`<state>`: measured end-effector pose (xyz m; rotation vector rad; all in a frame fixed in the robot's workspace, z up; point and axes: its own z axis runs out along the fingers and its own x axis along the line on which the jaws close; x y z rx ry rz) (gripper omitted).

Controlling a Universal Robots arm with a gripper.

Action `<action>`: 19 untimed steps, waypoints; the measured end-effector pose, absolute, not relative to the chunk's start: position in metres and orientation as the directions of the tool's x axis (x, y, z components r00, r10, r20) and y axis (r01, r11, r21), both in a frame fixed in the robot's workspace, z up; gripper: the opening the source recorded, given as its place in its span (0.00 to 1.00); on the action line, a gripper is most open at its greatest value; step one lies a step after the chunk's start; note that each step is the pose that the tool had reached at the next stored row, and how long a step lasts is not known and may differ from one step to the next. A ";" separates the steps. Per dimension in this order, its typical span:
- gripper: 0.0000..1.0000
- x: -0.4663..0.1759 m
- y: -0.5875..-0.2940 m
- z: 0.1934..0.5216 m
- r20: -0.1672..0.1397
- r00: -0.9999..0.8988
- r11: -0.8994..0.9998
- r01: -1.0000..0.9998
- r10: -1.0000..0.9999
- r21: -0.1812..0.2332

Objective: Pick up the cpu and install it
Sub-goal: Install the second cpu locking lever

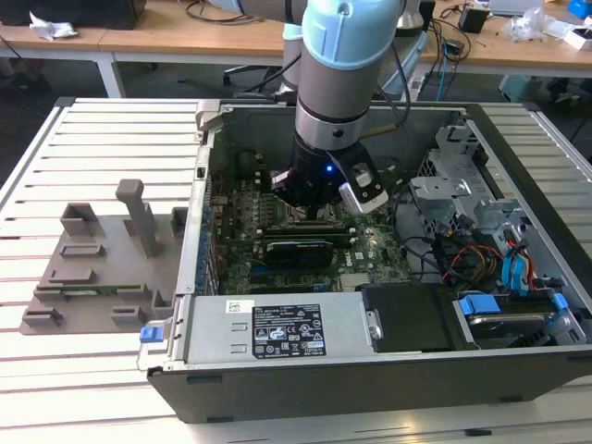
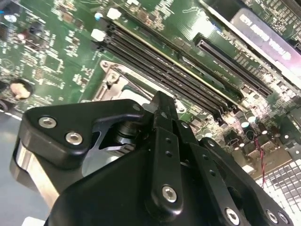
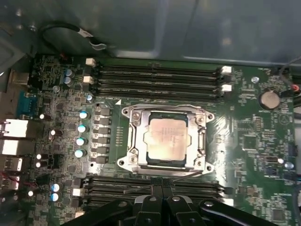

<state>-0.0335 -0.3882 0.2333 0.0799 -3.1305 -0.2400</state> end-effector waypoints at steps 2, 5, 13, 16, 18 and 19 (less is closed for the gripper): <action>0.11 -0.037 -0.388 0.229 -0.003 -0.999 0.987 -0.051 -0.051 0.152; 0.11 -0.043 -0.388 0.222 -0.003 -0.999 0.987 -0.051 -0.051 0.153; 0.11 -0.063 -0.388 0.211 -0.004 -0.999 0.984 -0.051 -0.051 0.171; 0.11 -0.068 -0.388 0.207 -0.004 -0.999 0.982 -0.051 -0.051 0.180; 0.11 -0.071 -0.388 0.204 -0.005 -0.999 0.980 -0.054 -0.054 0.189; 0.11 -0.072 -0.388 0.203 -0.005 -0.998 0.979 -0.055 -0.055 0.194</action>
